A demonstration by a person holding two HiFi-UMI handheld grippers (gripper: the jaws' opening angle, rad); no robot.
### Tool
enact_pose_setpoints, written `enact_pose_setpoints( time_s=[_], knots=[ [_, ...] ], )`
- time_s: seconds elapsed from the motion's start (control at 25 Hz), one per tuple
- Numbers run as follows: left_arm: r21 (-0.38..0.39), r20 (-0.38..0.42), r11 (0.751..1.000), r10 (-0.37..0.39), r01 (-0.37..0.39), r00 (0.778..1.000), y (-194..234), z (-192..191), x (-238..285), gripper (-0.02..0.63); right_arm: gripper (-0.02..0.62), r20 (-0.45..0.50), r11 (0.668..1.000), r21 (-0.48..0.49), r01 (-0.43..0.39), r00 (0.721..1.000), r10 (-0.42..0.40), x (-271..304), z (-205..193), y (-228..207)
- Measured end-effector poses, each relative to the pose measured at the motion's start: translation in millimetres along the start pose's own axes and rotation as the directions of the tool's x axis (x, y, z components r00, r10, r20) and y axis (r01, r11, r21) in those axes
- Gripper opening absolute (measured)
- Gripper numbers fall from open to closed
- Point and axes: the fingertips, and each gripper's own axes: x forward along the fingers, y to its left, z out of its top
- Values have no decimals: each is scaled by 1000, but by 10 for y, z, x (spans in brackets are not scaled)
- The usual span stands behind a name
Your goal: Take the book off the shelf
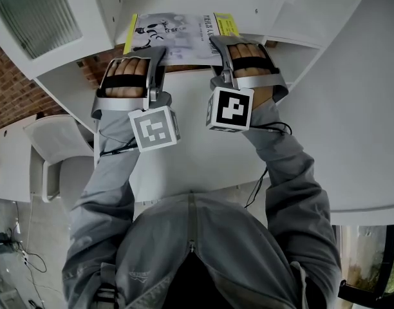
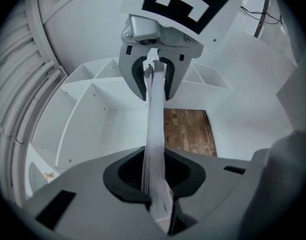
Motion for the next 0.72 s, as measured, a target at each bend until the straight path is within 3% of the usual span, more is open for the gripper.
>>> enact_pose_setpoints(
  time_s=[0.04, 0.12, 0.32, 0.72],
  knots=[
    [0, 0, 1000, 2, -2, 1000, 16, 2, -3, 77, 143, 2, 1000, 14, 15, 1000, -16, -10, -3, -28],
    [-1, 4, 1000, 4, -4, 1000, 37, 18, -40, 77, 95, 4, 999, 38, 34, 999, -34, -59, 5, -47],
    [9, 14, 999, 38, -38, 999, 34, 62, -183, 77, 86, 16, 997, 49, 56, 998, -56, -199, 23, 16],
    [8, 13, 1000, -6, 5, 1000, -72, 79, -325, 77, 84, 23, 997, 59, 43, 999, -45, -349, 51, 93]
  ],
)
